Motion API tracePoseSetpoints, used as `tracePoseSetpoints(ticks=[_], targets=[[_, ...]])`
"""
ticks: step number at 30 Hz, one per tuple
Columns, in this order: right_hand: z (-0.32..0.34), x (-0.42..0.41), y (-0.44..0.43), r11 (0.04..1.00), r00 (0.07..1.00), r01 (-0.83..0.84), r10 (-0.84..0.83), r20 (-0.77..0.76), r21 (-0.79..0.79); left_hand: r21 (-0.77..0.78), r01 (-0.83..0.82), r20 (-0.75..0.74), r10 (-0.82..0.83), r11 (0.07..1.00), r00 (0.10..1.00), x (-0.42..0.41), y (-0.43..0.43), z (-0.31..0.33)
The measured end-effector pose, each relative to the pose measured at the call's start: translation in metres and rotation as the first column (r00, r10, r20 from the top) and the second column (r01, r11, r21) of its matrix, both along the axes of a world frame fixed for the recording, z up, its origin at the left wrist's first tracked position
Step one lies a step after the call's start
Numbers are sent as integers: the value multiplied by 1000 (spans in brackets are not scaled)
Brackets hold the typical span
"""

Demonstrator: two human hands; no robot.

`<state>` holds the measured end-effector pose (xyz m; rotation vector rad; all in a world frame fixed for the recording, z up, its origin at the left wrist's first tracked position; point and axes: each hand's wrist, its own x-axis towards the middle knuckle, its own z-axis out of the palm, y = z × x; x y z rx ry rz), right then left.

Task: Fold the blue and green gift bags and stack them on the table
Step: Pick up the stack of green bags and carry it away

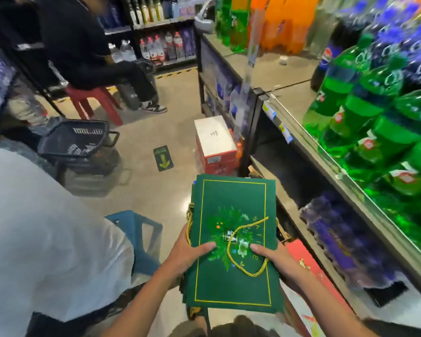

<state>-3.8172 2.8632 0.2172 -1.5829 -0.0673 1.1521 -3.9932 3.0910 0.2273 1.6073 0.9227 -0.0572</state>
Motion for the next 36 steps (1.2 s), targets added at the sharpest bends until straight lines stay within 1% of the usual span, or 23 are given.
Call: tracePoseSetpoints(ticks=[2,6,9,12,13,14,16,19,21,22,25,27,30,31,34,36], targets=[[-5,14,11,996,996,89,-89,4,0,2,89,31,-89,996,996,33,25,-3],[-18,44,25,975,975,223,-223,11,-9,-78,250,33,-248,965,968,102,58,-9],[-28,69,36,950,950,311,-311,1,-20,-110,306,25,-305,946,952,152,77,-25],[-40,99,45,906,908,419,-419,1,-56,-141,371,28,-371,918,928,205,92,-44],[-48,109,47,895,898,439,-440,3,-83,-146,383,19,-385,912,923,222,95,-52],[-53,120,51,884,887,460,-461,8,-77,-153,404,24,-406,902,914,239,99,-60],[-69,140,57,876,877,478,-480,-20,-67,-173,459,50,-458,871,888,272,104,-78],[-97,175,64,841,842,530,-538,-52,-111,-175,494,70,-490,851,869,322,112,-110],[-120,196,70,826,836,537,-548,-23,-175,-136,533,93,-525,835,846,354,118,-138],[-138,207,70,824,839,535,-544,0,-184,-139,539,99,-530,830,842,369,121,-151],[-181,238,76,812,833,537,-553,-8,-231,-173,562,95,-555,809,827,413,129,-191],[-205,259,78,800,820,548,-571,-29,-245,-181,576,109,-565,797,818,440,132,-219],[-240,290,85,773,803,577,-596,11,-264,-211,587,147,-569,781,809,475,135,-257],[-247,299,87,772,800,578,-600,-2,-263,-219,596,155,-575,773,803,485,137,-270],[-264,322,90,764,795,593,-605,36,-254,-219,599,175,-572,770,801,511,138,-301],[-283,332,85,735,771,628,-634,70,-257,-222,605,186,-576,764,796,525,134,-321]])
